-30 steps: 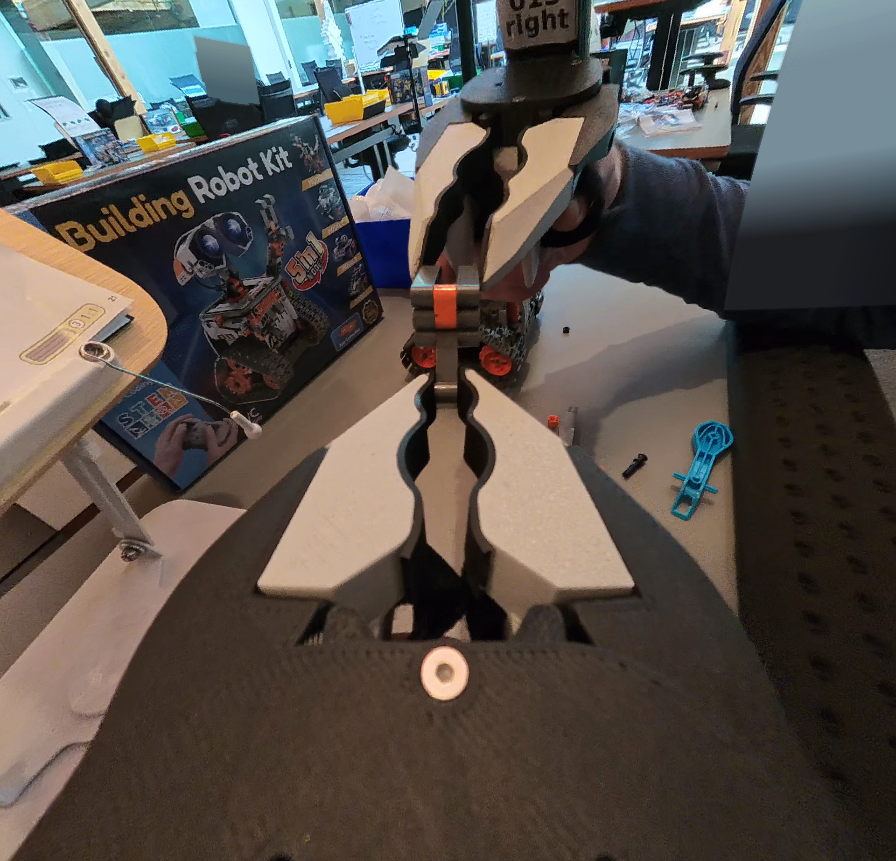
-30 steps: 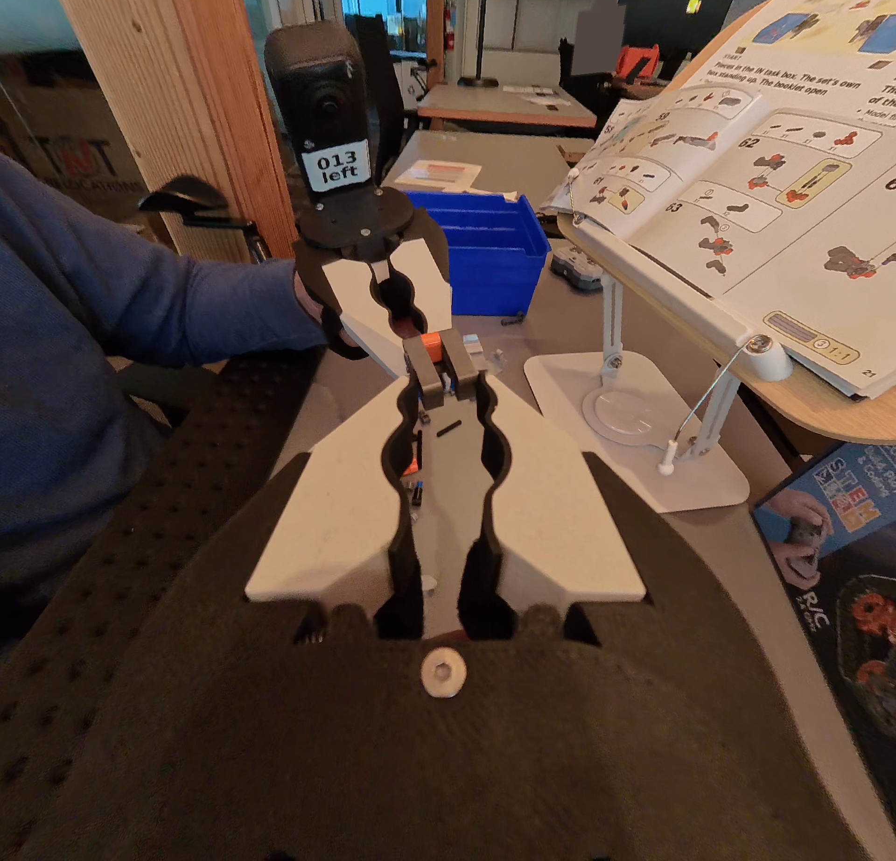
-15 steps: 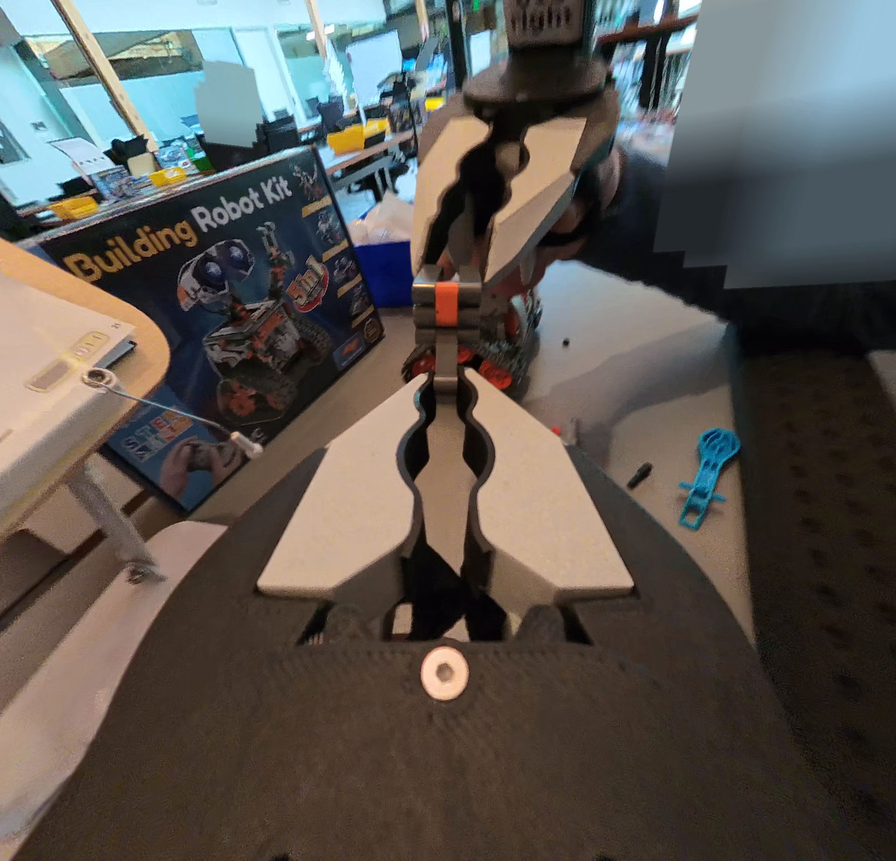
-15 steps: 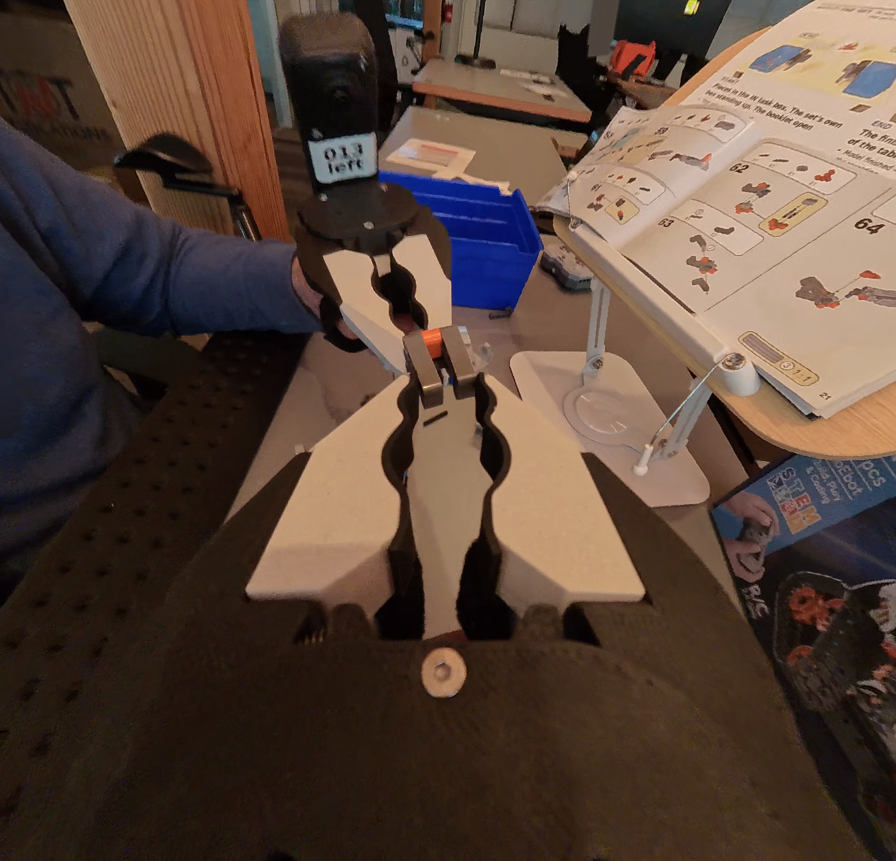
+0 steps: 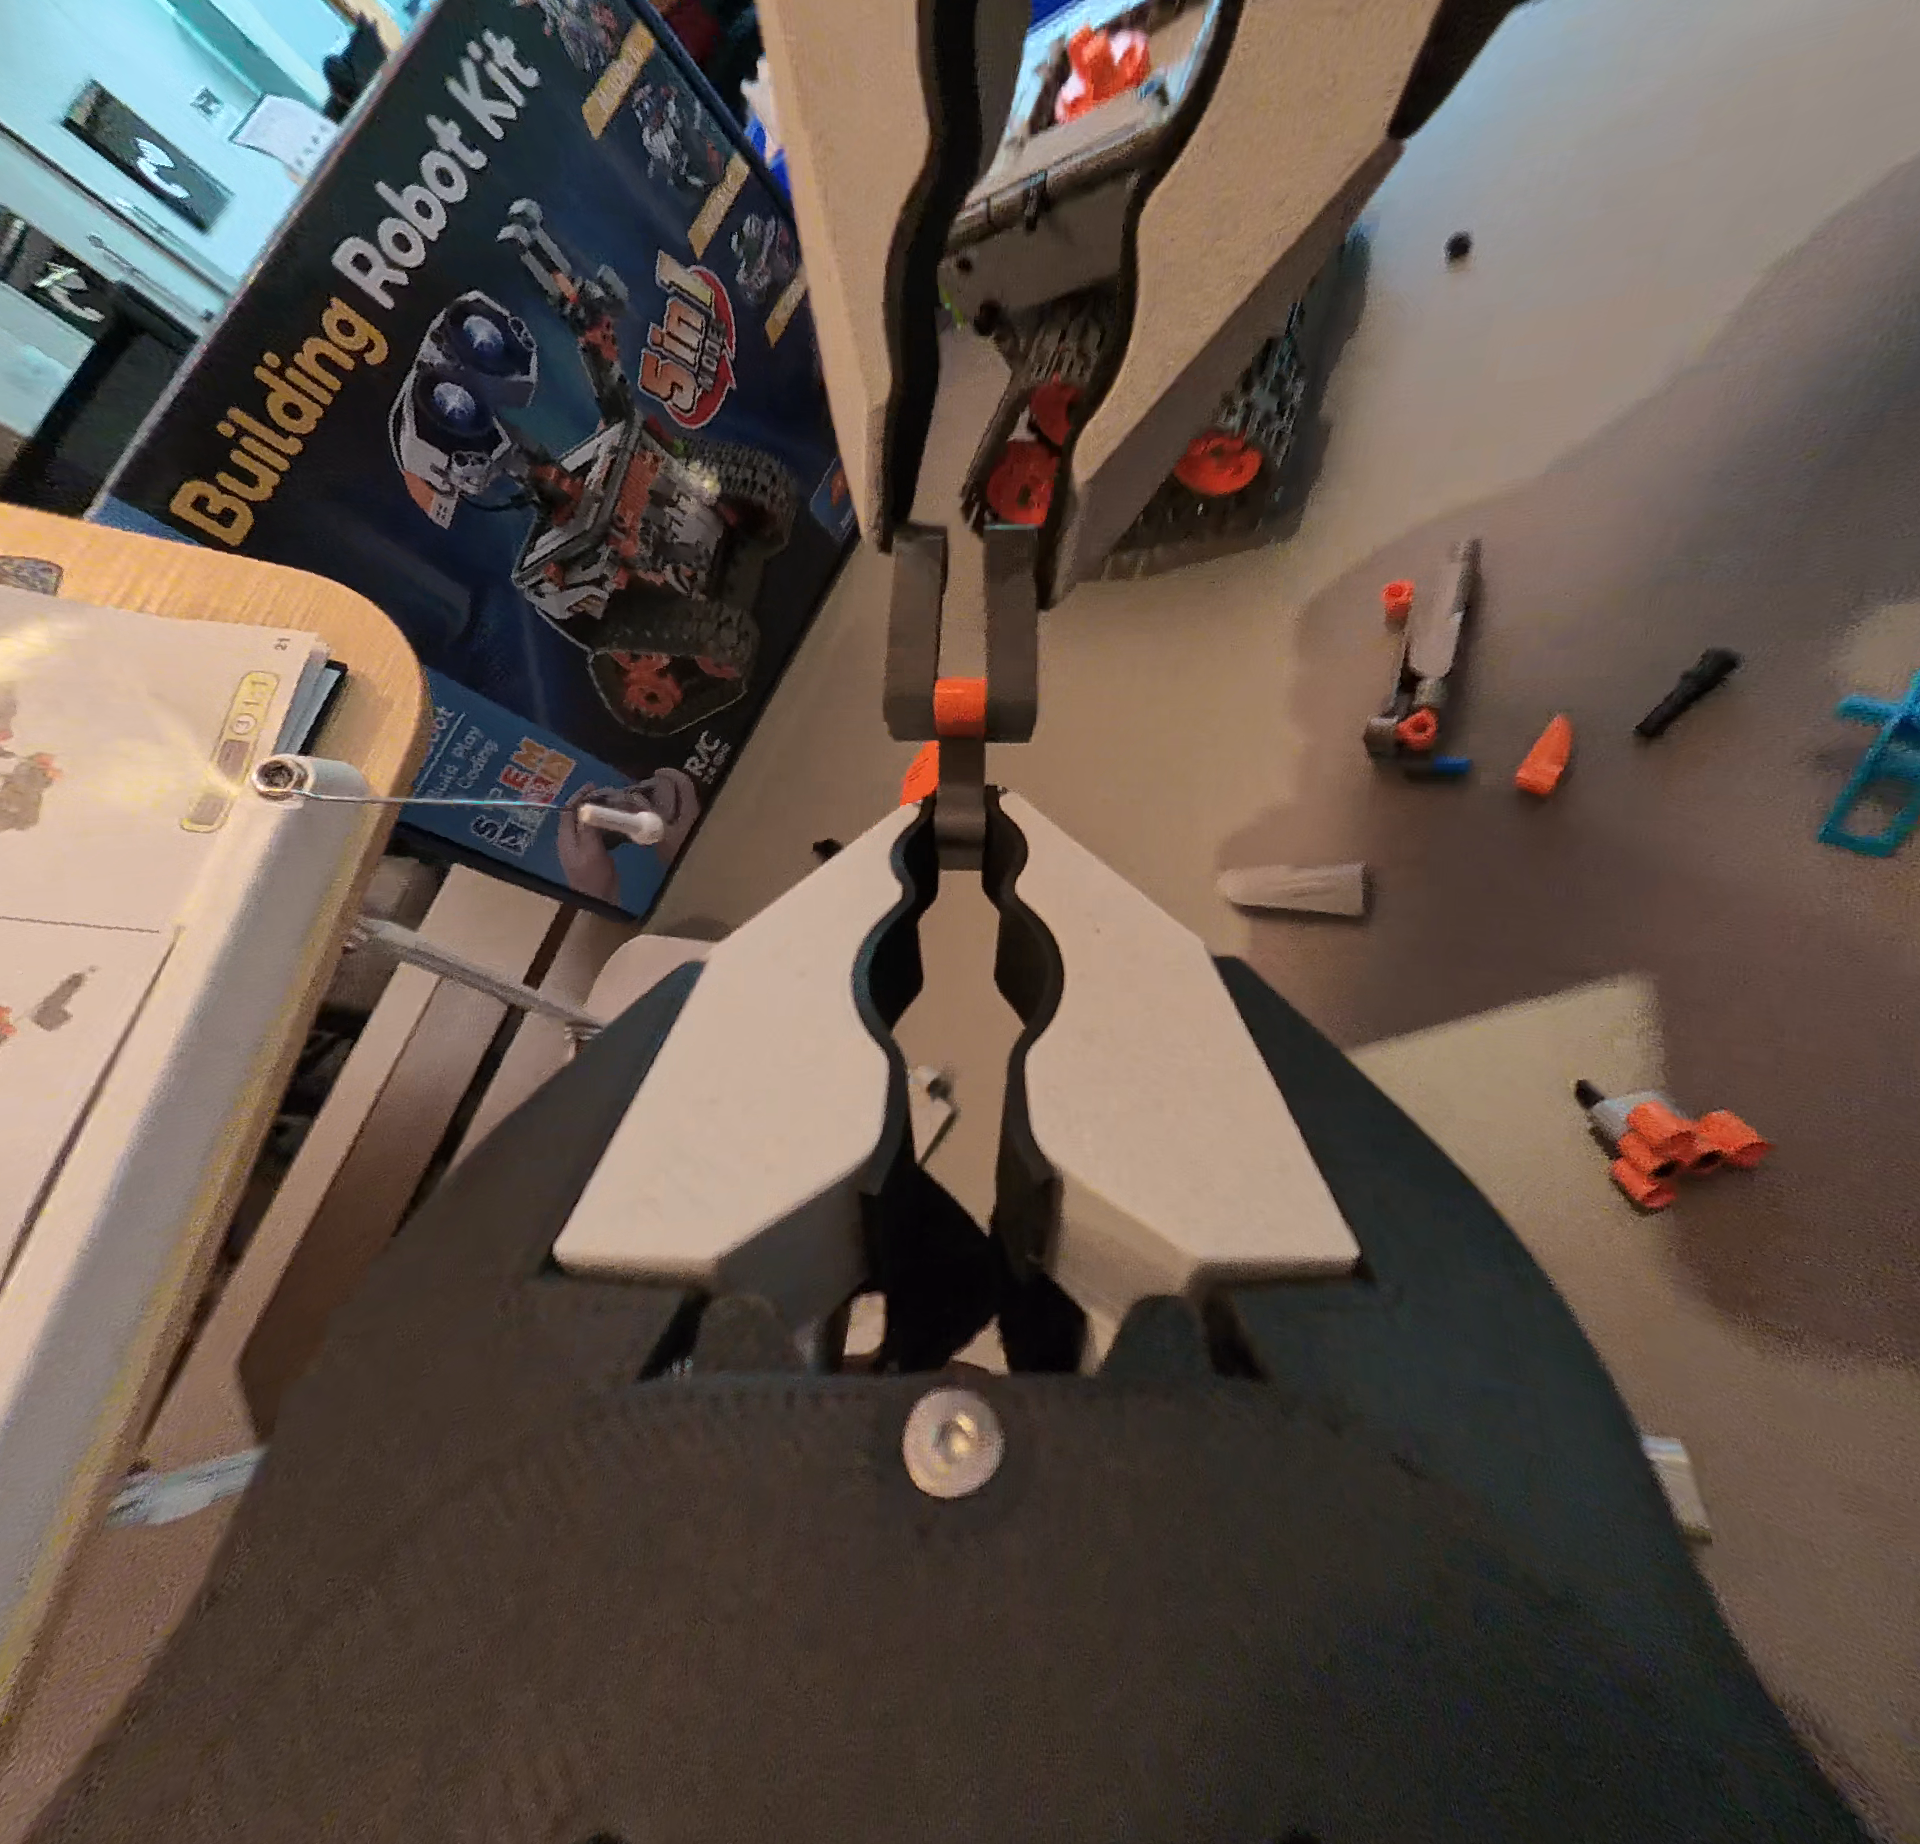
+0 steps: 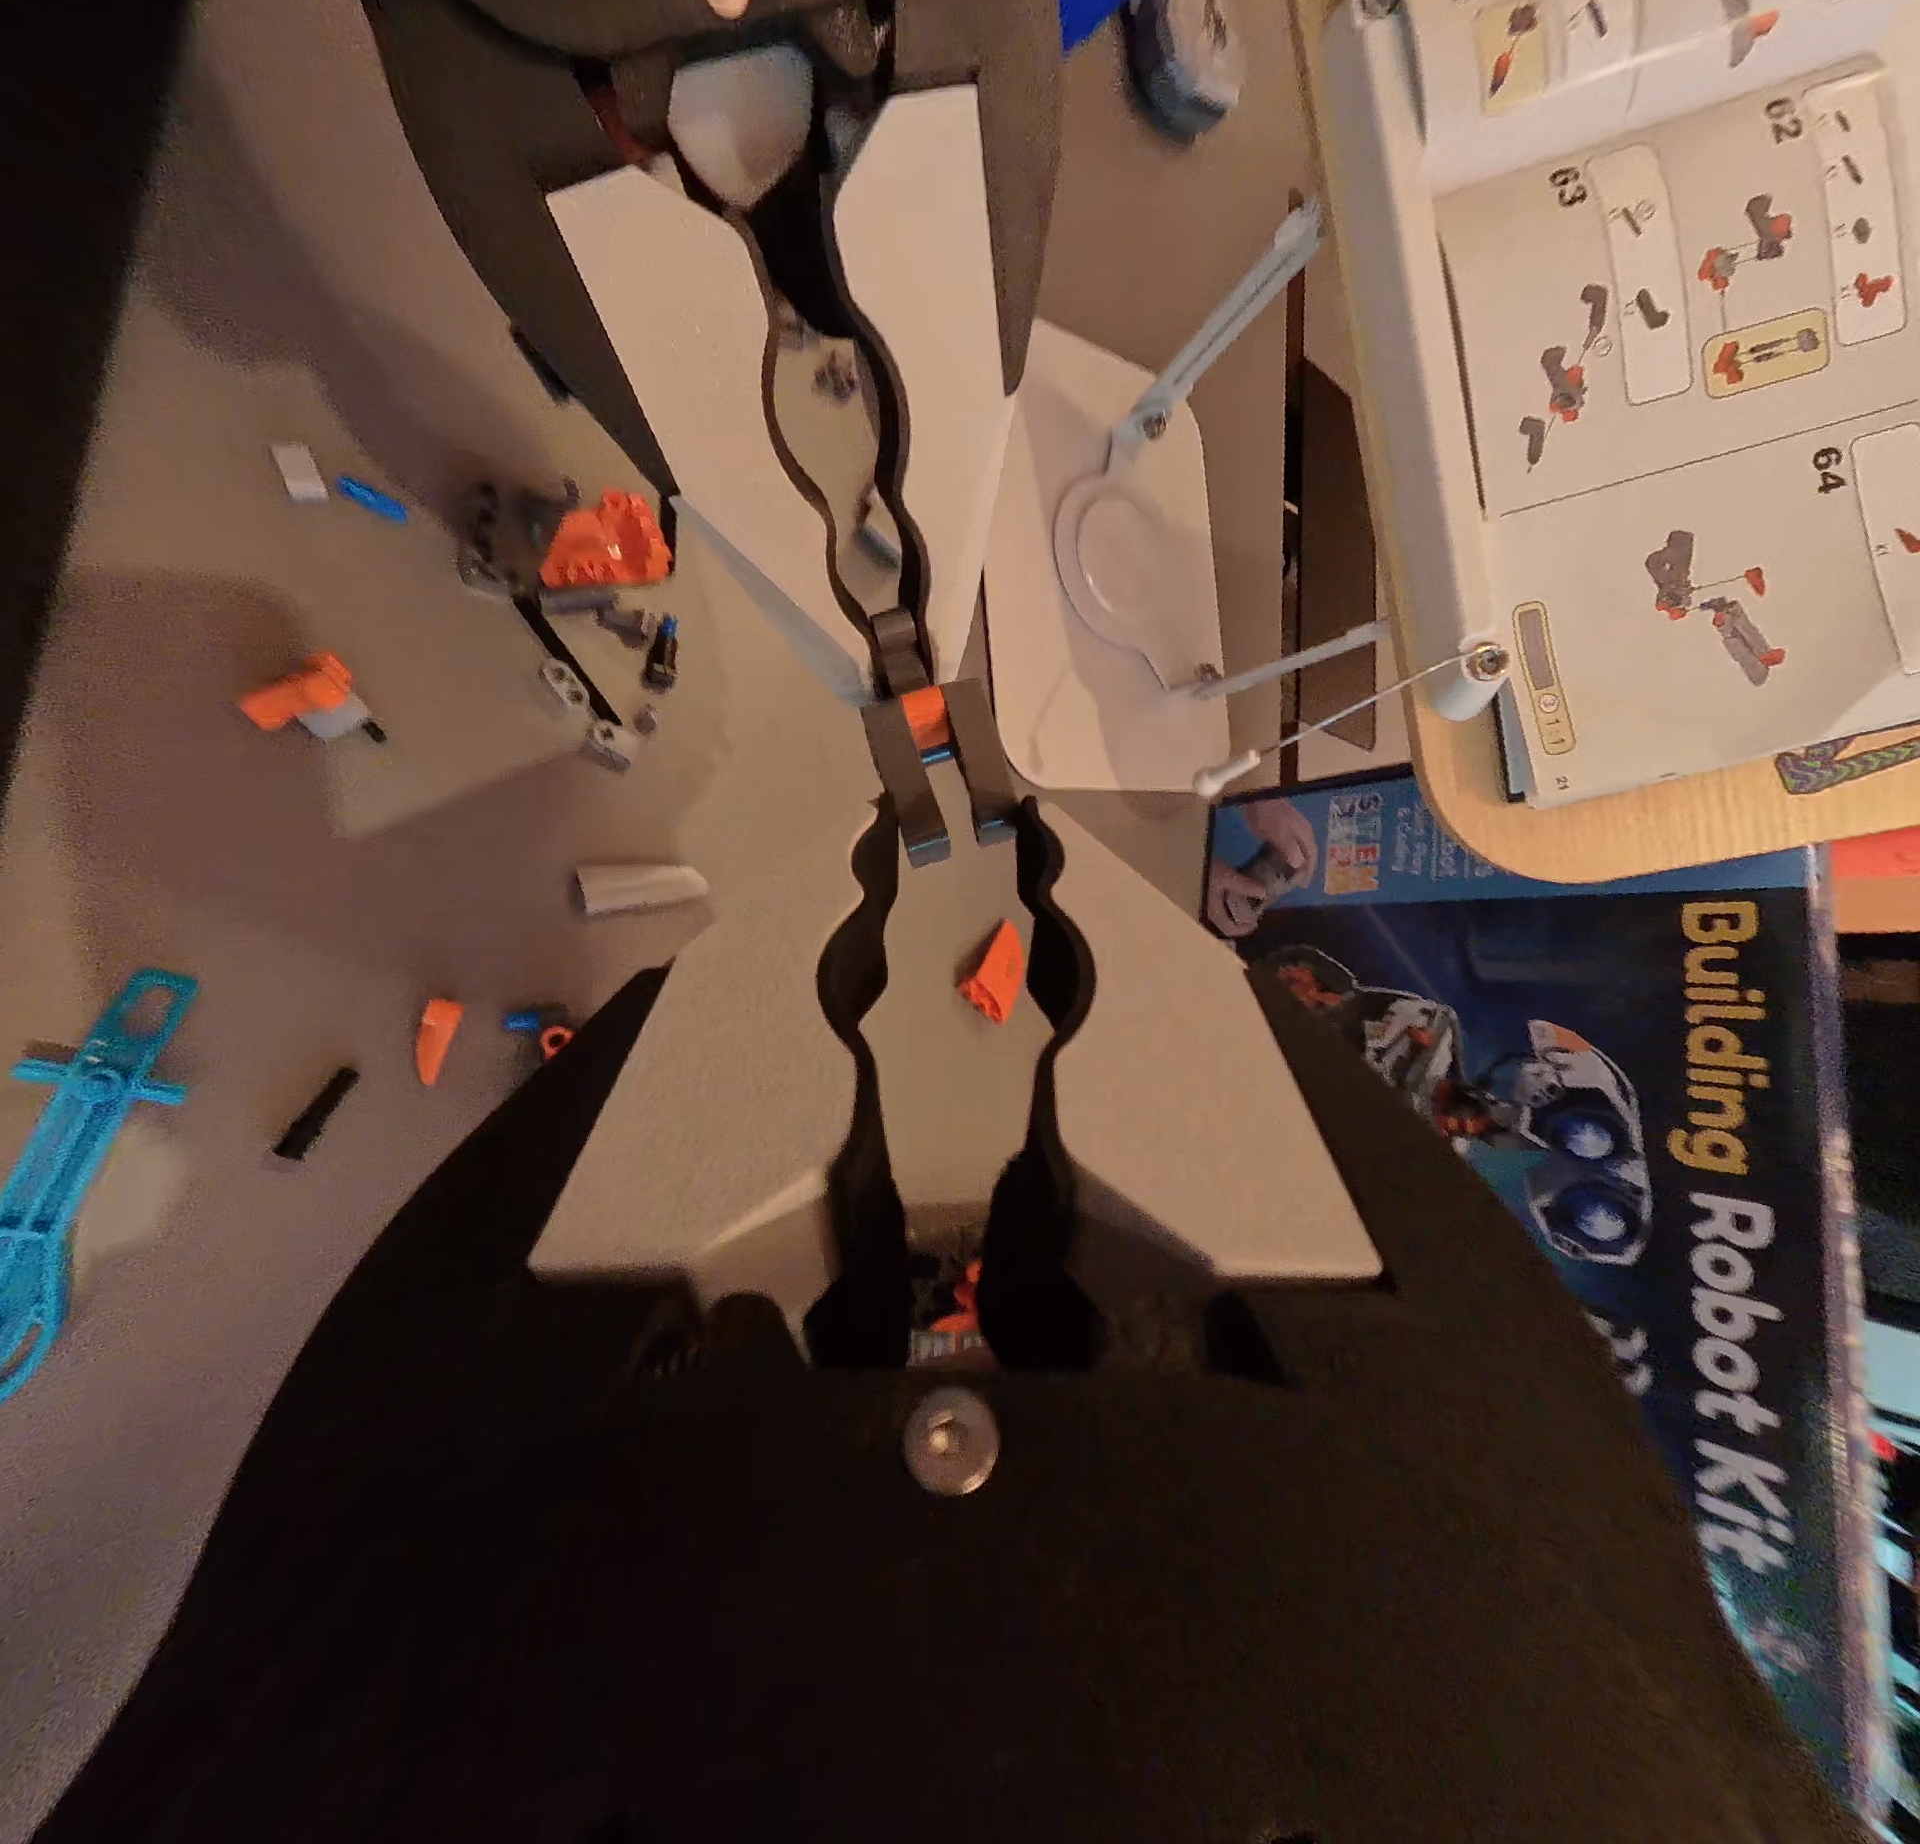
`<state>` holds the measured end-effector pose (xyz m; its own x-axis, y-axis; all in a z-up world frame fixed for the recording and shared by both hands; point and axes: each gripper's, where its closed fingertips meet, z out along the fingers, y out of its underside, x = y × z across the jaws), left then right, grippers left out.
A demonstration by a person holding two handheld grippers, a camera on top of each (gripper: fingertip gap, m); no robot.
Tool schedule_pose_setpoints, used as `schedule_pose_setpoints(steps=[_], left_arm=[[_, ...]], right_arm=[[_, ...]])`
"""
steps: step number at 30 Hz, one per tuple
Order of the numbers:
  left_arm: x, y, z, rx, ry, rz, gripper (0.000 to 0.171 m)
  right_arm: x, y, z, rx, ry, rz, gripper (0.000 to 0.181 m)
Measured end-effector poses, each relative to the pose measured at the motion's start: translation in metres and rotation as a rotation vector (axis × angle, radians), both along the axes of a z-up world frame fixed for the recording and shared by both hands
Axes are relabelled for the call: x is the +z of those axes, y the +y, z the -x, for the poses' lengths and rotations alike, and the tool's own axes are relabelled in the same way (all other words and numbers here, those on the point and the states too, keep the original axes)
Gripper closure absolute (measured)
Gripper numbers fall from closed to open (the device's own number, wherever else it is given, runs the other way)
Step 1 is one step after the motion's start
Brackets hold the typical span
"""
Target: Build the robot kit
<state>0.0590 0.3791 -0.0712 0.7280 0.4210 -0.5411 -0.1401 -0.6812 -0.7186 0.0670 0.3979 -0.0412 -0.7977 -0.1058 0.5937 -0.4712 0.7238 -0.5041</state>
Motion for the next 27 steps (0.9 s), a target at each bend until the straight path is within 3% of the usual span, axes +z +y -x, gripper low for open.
schedule_pose_setpoints(steps=[7,10,12,15,20,27], left_arm=[[-0.007,-0.001,0.004,0.035,0.034,0.073,0.166],[0.002,-0.003,0.006,0.050,0.044,0.025,0.166],[0.010,-0.008,0.010,0.080,0.103,0.031,0.166],[0.020,-0.007,0.012,0.108,0.207,0.040,0.166],[0.044,-0.011,0.013,0.169,0.422,0.085,0.166],[0.061,-0.009,0.005,0.154,0.526,0.056,0.167]], right_arm=[[-0.011,0.003,0.005,-0.046,0.101,-0.100,0.160],[-0.001,-0.001,0.006,-0.029,-0.049,0.046,0.156],[0.009,-0.004,0.004,-0.028,-0.241,0.165,0.139],[0.014,-0.007,0.009,-0.049,-0.417,0.281,0.135],[0.019,-0.019,0.005,-0.018,-0.597,0.397,0.154],[0.036,-0.018,-0.002,0.079,-0.670,0.489,0.159]])
